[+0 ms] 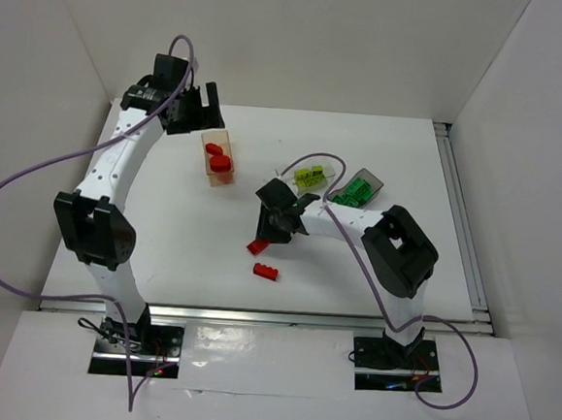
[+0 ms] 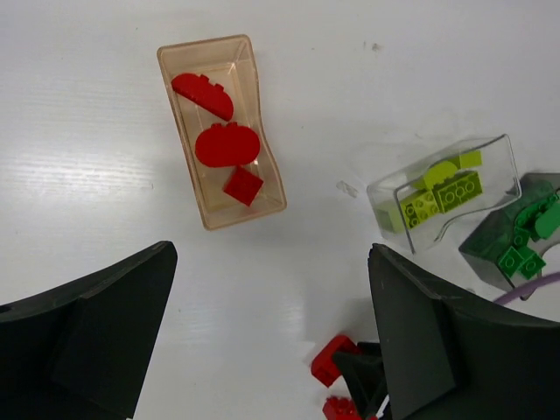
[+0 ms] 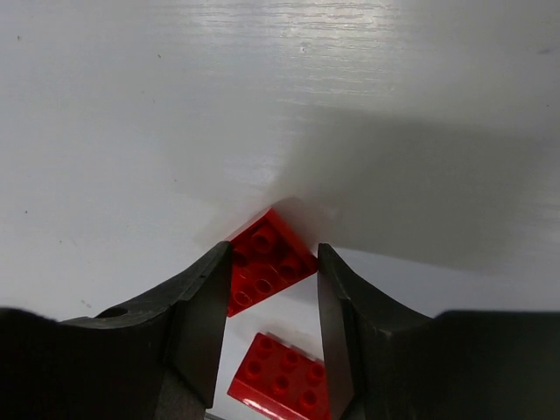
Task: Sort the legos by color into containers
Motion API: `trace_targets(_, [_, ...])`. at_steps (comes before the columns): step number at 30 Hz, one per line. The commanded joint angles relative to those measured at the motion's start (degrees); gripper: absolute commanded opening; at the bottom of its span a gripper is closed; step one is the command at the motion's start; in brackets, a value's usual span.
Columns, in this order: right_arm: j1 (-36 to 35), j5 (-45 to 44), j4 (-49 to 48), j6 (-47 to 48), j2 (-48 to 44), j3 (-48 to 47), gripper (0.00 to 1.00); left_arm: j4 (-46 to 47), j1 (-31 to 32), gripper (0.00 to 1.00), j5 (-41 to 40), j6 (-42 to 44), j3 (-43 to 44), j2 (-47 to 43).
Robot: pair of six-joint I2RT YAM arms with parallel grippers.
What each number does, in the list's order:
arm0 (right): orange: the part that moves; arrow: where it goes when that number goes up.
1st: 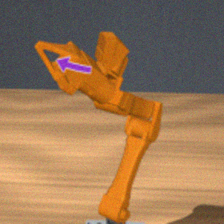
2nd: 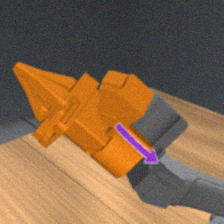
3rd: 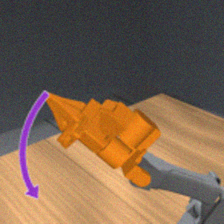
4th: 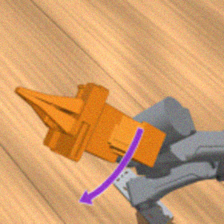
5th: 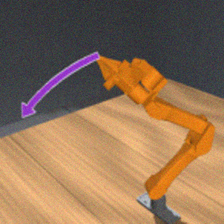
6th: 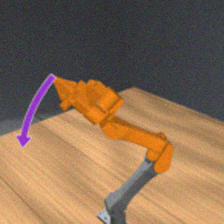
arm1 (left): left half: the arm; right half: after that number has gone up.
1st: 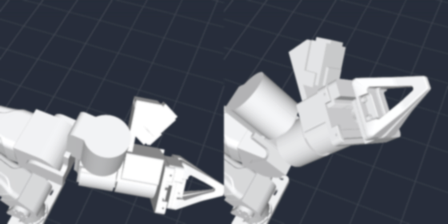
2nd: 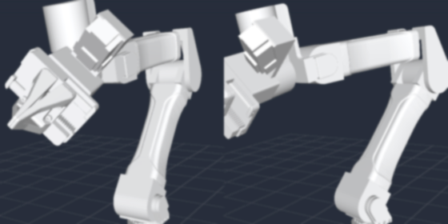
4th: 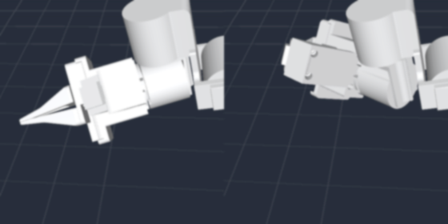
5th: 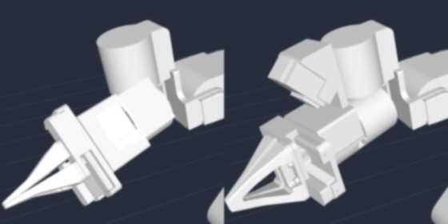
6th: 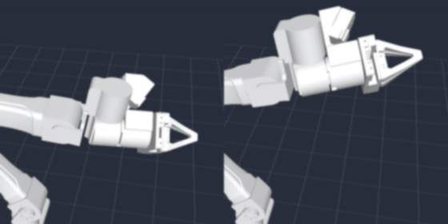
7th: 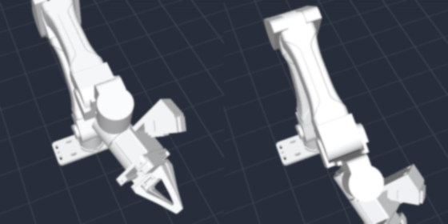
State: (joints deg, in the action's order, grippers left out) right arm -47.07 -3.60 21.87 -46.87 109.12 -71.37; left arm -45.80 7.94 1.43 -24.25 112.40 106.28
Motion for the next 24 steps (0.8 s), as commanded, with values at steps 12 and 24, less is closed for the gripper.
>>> trace_targets(12, [-1.1, -7.1, 2.7, 4.8, -1.4, -10.8, 0.39, 1.0, -0.5, 1.0, -6.4, -2.3, -21.9, -14.6])
trace_targets(24, [0.0, -10.6, 0.9, 13.9, 16.9, -41.3, 0.39, 0.4, -7.1, 1.0, -11.7, -7.4, -32.8, -25.9])
